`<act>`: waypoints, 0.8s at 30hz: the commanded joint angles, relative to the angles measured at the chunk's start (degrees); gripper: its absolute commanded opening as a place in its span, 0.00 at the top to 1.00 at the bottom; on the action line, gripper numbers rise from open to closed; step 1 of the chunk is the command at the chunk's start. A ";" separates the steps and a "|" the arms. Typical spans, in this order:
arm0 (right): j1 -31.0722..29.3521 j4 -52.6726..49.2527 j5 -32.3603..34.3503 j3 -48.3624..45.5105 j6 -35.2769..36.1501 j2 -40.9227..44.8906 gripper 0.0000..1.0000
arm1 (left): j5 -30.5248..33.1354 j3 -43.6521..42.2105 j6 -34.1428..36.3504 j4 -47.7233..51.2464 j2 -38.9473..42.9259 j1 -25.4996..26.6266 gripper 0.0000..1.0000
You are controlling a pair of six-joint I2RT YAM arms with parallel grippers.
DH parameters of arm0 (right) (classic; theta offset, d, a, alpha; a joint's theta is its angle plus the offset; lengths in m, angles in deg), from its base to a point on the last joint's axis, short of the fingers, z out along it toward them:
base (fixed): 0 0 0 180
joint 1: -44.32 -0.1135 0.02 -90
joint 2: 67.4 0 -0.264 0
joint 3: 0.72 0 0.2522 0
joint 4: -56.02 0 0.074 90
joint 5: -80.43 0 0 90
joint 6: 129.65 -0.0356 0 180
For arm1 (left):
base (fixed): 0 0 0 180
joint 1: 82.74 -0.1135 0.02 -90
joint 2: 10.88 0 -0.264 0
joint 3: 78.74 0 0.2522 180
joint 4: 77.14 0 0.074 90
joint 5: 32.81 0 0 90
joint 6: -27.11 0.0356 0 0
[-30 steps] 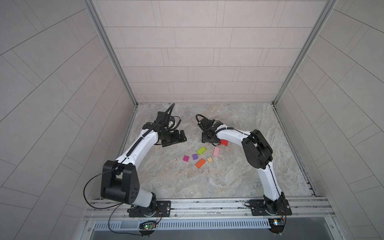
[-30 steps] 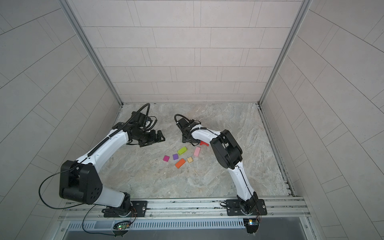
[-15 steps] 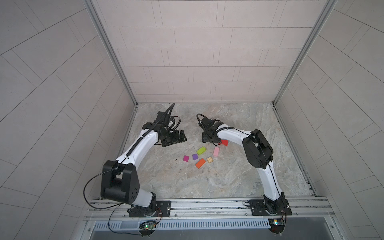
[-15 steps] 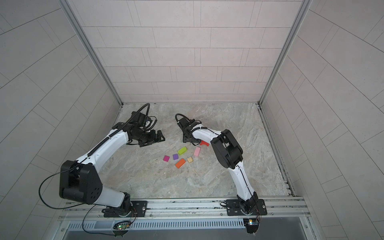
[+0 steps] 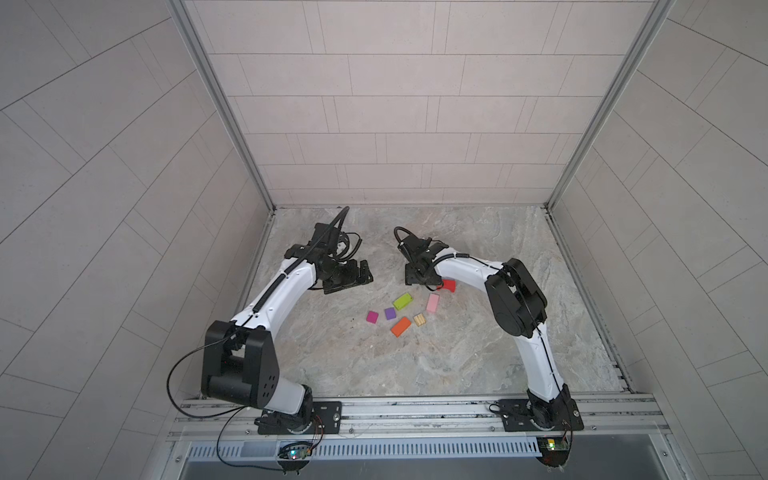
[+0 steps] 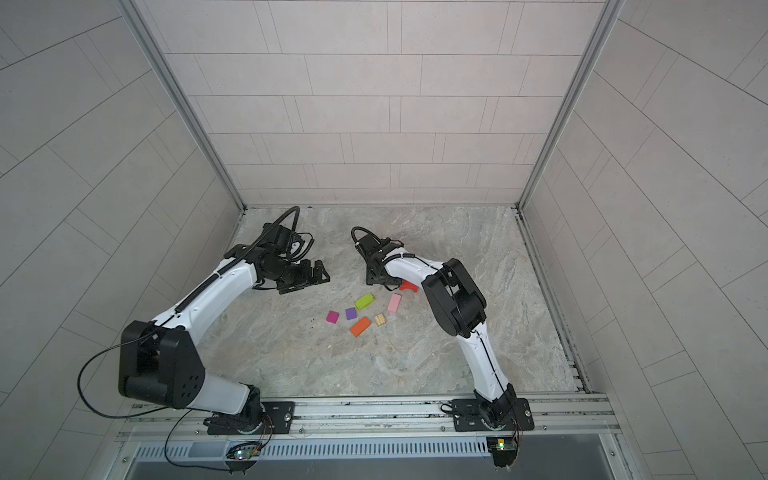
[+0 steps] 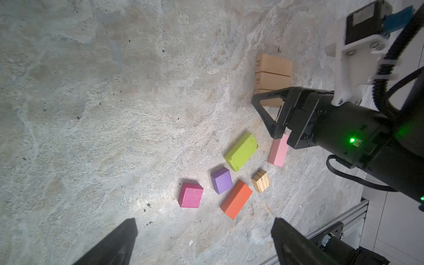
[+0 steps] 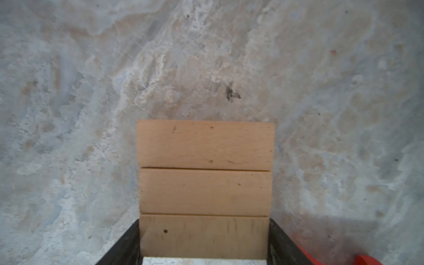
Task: Build the wood block tower
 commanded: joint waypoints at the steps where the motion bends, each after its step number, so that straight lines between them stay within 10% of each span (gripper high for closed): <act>1: 0.86 -1.58 -0.03 -0.96 -0.24 0.01 0.26 | 0.02 -0.69 0.37 0.11 1.42 -0.34 0.01; 24: 1.14 -1.71 -0.88 0.14 -1.01 -0.78 0.25 | 0.24 -0.72 0.37 0.13 1.74 -0.35 0.02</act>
